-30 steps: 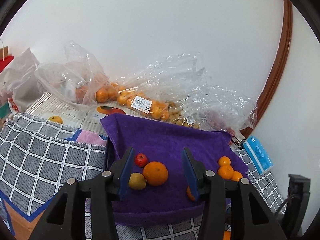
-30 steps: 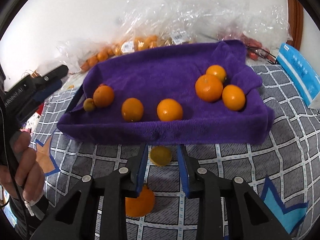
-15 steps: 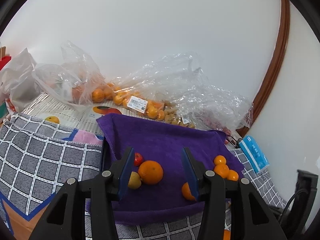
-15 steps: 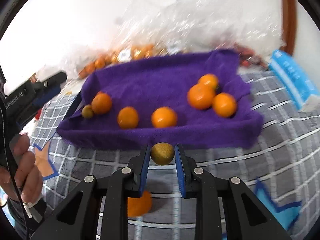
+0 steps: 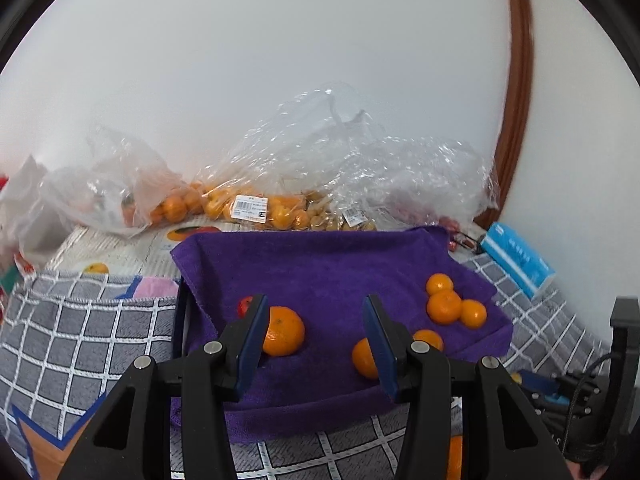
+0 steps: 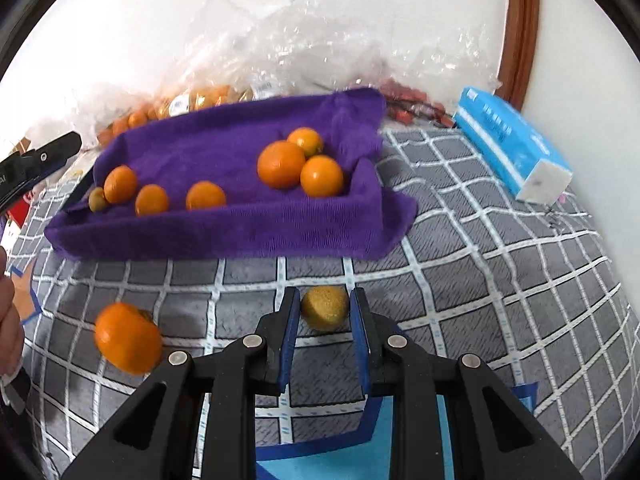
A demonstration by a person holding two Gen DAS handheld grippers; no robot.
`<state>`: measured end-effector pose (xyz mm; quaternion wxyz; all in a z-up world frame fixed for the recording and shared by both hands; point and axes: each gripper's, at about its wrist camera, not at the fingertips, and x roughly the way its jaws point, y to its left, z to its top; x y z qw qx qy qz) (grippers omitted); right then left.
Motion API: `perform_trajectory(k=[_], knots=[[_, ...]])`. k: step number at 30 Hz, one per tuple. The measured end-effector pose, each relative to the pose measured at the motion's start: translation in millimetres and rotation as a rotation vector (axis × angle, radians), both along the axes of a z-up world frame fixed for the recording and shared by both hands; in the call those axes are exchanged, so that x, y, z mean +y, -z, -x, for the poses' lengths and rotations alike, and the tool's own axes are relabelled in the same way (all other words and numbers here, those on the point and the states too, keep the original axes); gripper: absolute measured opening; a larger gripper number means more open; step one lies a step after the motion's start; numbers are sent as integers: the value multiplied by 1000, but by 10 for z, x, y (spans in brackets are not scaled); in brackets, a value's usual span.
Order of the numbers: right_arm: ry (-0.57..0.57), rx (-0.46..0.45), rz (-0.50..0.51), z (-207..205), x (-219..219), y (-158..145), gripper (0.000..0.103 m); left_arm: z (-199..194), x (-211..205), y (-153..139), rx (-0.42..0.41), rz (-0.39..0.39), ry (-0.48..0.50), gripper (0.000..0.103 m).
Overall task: Organize fruits
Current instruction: 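Lift the yellow-green fruit with the right gripper while the left grasps another orange on the bed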
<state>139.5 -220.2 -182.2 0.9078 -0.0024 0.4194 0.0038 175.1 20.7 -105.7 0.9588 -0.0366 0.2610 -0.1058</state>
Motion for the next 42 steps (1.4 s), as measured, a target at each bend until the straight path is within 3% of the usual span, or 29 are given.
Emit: perform_trajectory(k=[4, 6, 12, 15, 18, 20, 27, 32, 35, 39, 42], knots=[[-4, 21, -5, -61, 11, 58, 27, 77, -85, -82, -24, -59, -25, 46], [-10, 18, -27, -50, -6, 54, 27, 149, -95, -131, 0, -41, 31, 46], [7, -68, -149, 75, -203, -52, 27, 293, -111, 30, 162, 10, 185, 46], [18, -89, -125, 106, -200, -87, 27, 381, -192, 155, 221, 29, 250, 46], [23, -115, -111, 160, -218, -134, 27, 502, -288, 207, 224, 12, 290, 46], [45, -117, -111, 179, -273, -141, 27, 553, -353, 240, 239, 18, 341, 60], [101, -122, -119, 205, -412, -138, 27, 626, -597, 306, 249, -26, 420, 60], [126, -122, -120, 200, -451, -126, 27, 513, -651, 485, 316, -13, 397, 59], [122, -117, -125, 176, -451, -116, 27, 463, -651, 512, 328, 11, 379, 42], [124, -118, -131, 179, -462, -116, 27, 444, -494, 499, 363, 64, 346, 41], [123, -120, -133, 180, -463, -117, 27, 484, -299, 452, 342, 19, 253, 41]])
